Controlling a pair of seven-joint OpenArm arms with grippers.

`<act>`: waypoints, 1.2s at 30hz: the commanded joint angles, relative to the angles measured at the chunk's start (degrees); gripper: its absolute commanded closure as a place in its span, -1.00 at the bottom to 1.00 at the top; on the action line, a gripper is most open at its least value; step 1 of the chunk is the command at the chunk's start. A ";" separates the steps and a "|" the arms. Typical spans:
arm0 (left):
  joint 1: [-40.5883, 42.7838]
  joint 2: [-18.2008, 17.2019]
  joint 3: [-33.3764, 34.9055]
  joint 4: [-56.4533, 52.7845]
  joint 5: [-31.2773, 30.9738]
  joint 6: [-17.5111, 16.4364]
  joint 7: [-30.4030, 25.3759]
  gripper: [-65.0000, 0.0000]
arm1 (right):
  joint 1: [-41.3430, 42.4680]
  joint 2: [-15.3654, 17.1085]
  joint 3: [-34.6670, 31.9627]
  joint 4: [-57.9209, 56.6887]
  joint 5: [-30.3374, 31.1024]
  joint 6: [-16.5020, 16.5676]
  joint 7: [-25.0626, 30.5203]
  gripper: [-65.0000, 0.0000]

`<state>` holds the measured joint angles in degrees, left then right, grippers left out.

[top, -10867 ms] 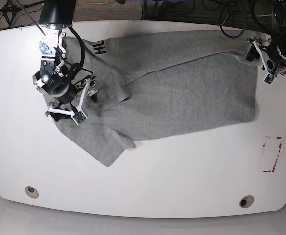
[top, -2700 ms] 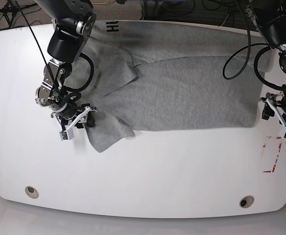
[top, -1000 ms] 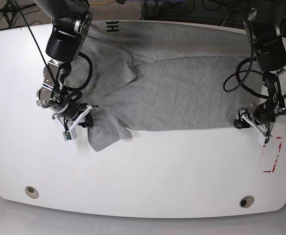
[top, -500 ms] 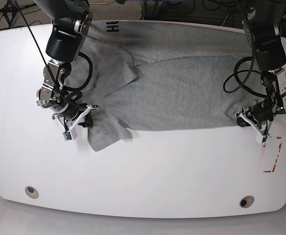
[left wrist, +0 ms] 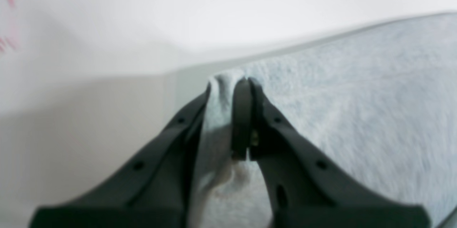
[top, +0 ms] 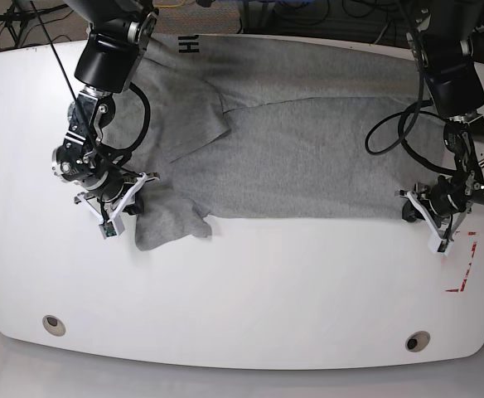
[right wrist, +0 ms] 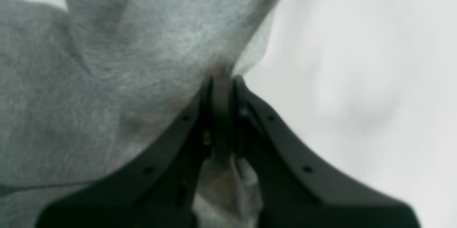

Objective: Fold the T-shirt properly
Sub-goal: 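Lift the hem with both grippers and fold it over toward the shoulder edge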

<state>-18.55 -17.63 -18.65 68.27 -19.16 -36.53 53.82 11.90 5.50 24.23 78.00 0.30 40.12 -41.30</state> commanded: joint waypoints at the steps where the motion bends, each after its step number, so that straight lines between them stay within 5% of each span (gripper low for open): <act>1: -0.05 -1.14 -2.31 3.86 -0.58 -1.22 0.73 0.89 | -0.52 0.70 0.26 5.21 0.80 -0.12 -0.59 1.00; 26: 10.41 -1.14 -7.06 21.53 -0.58 -3.47 9.08 0.88 | -12.91 -0.35 0.26 35.01 0.98 -0.12 -17.73 1.00; 36: 15.69 -1.41 -7.06 26.37 -0.49 -3.47 9.61 0.88 | -20.74 -2.20 0.34 38.09 0.89 -0.12 -18.26 1.00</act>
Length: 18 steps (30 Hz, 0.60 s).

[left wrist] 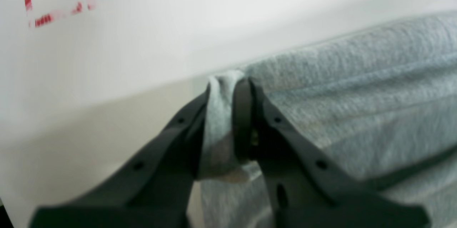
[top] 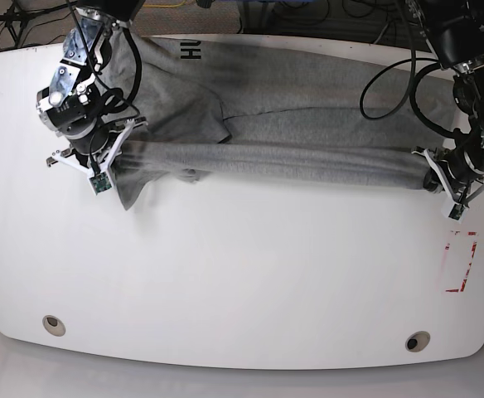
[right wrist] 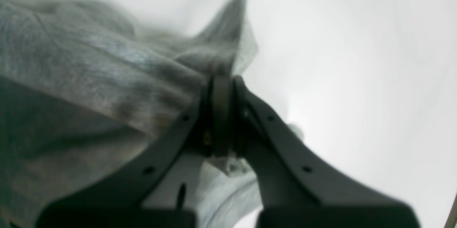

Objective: Fold the T-shirt properly
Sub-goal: 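Lift the hem with both grippers and fold it over toward the shoulder edge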

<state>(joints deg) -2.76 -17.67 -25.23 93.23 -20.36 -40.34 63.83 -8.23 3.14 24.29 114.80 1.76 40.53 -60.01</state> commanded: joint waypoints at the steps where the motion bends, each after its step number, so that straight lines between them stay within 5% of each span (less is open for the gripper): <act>1: 0.44 -1.45 -0.48 1.41 0.71 0.34 -0.40 0.88 | -1.66 0.07 0.28 1.28 -0.57 -0.53 0.45 1.00; 18: 9.05 -3.65 -0.57 1.49 0.89 0.34 -0.40 0.87 | -9.66 -2.21 0.28 1.64 -0.57 -0.53 0.45 1.00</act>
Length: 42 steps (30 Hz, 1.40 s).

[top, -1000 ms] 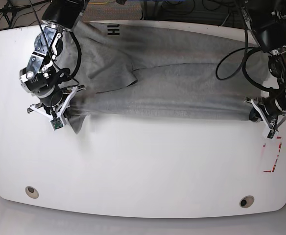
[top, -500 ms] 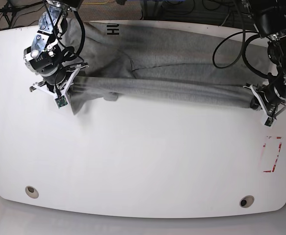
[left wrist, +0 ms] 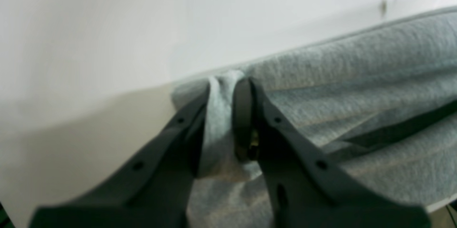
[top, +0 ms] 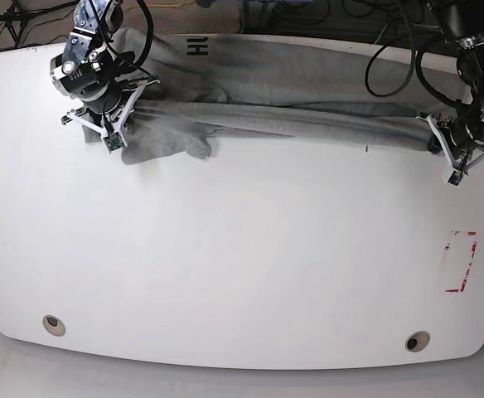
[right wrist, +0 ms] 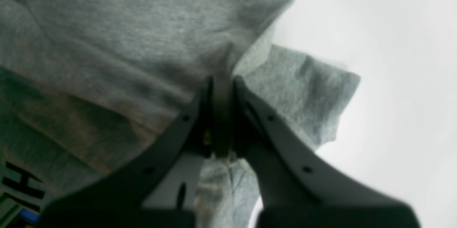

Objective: Fold the T-shirt properly
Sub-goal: 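Lift the hem with both grippers and fold it over toward the shoulder edge, then lower the folded hem onto the shirt with both grippers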

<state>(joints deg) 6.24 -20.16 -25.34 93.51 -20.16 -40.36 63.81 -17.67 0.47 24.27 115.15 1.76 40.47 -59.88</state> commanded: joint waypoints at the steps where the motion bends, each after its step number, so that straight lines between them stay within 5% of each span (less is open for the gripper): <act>1: 0.40 -1.16 -0.46 1.21 0.69 0.36 -0.38 0.87 | -0.48 0.45 0.30 1.29 -0.57 -0.47 0.32 1.00; 9: 2.33 -1.16 -0.20 1.03 0.78 0.36 -0.38 0.82 | -1.98 0.28 0.21 1.20 -0.57 -0.47 0.32 0.90; 18: 2.77 -2.30 -0.11 1.03 0.78 0.36 3.49 -0.06 | -3.12 0.28 0.39 1.20 -0.66 -0.47 0.32 0.00; 20: 2.77 -2.39 -0.11 1.21 0.78 0.36 4.01 -0.18 | -3.12 0.28 0.39 1.29 -0.66 -0.47 0.40 -0.06; 37: 2.16 0.34 -0.28 13.87 0.34 0.36 7.18 -0.21 | 0.13 0.45 1.62 1.29 10.24 -0.47 2.16 -0.07; 42: 2.77 1.57 -0.28 11.76 0.69 0.36 7.79 -0.20 | 0.31 0.37 1.62 0.93 11.38 -0.47 2.16 0.24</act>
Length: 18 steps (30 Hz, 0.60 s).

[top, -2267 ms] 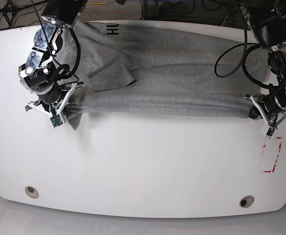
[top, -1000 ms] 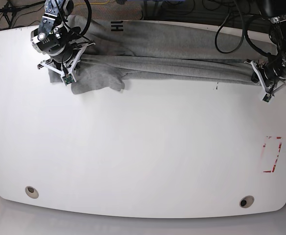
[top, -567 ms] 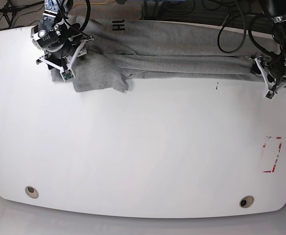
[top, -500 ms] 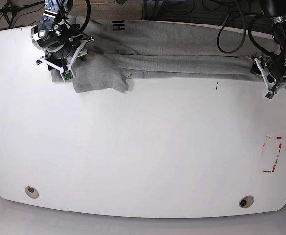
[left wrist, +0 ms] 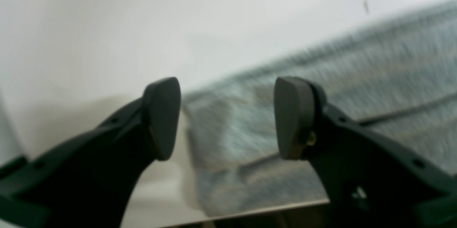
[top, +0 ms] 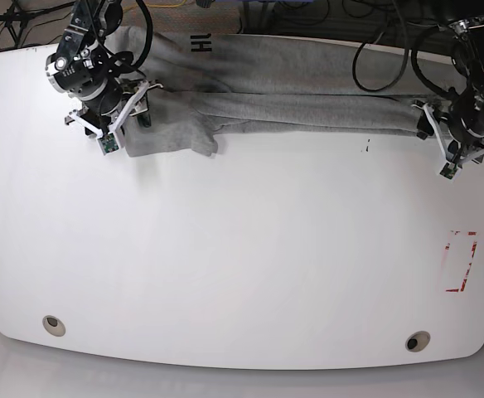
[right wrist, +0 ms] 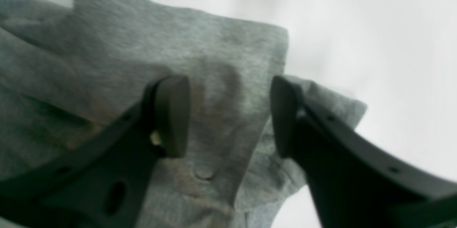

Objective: Fold the T-shirt properly
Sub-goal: 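Lower the folded hem onto the shirt with both grippers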

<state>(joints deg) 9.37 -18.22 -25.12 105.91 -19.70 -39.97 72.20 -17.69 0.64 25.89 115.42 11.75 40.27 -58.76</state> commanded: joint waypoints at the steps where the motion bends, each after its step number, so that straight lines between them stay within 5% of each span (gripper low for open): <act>1: 0.17 0.06 -0.68 -1.86 0.23 -0.03 -0.60 -0.20 | 0.33 0.10 -0.18 0.06 1.39 -0.27 1.05 0.39; 6: 2.28 0.59 -3.05 -6.35 0.23 -0.03 -1.39 -0.20 | 0.33 0.10 -0.18 -2.67 1.31 -0.27 1.22 0.77; 11: 3.25 0.68 -5.86 -10.30 0.23 -0.03 -2.27 -0.18 | 0.33 0.19 -0.18 -5.66 0.78 -0.27 3.60 0.78; 18: 2.90 0.59 -5.34 -12.41 0.23 -0.03 -2.36 0.16 | 0.68 3.09 -0.09 -14.71 0.69 -0.27 7.82 0.78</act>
<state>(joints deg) 12.51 -16.86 -30.63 93.27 -19.53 -39.94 70.06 -17.39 1.98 25.39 102.10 12.38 40.07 -52.16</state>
